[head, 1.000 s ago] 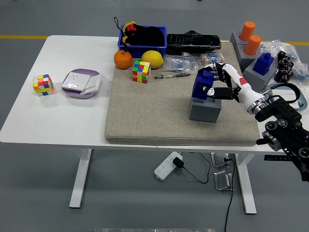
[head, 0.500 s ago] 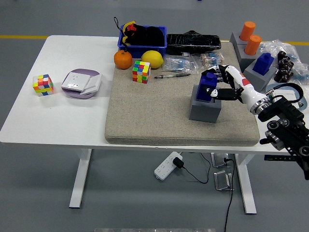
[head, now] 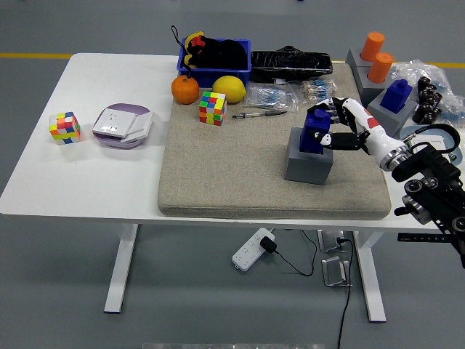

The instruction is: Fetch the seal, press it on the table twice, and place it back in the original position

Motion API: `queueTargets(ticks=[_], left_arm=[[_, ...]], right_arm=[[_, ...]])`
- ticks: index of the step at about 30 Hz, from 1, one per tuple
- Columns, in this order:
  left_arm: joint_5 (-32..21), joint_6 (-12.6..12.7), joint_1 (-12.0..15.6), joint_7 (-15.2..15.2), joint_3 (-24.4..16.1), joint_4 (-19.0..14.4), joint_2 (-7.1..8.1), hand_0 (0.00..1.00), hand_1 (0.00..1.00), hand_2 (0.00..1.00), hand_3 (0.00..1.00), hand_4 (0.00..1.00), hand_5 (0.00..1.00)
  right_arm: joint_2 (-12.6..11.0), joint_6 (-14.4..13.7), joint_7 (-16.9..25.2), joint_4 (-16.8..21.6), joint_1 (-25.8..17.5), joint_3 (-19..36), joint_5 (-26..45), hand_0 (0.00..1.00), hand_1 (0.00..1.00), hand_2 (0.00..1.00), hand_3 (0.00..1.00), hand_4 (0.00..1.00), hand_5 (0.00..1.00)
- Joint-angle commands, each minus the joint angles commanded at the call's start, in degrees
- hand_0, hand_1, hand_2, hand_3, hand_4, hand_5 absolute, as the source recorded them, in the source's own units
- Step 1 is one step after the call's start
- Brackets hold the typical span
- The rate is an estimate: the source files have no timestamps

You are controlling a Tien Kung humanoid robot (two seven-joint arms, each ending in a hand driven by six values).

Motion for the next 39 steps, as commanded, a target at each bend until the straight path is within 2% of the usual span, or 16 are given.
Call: queueTargets(ticks=[39], left_arm=[[-0.26,-0.36,-0.1,-0.16,0.14,0.08,-0.38,0.68,0.639,0.605,0.646,0.688,0.197]], right_arm=[[0.28,0.28,1.7,-2.57,1.04,-3.26,0.71,0.408,0.278,0.263,0.258,0.47,0.002]])
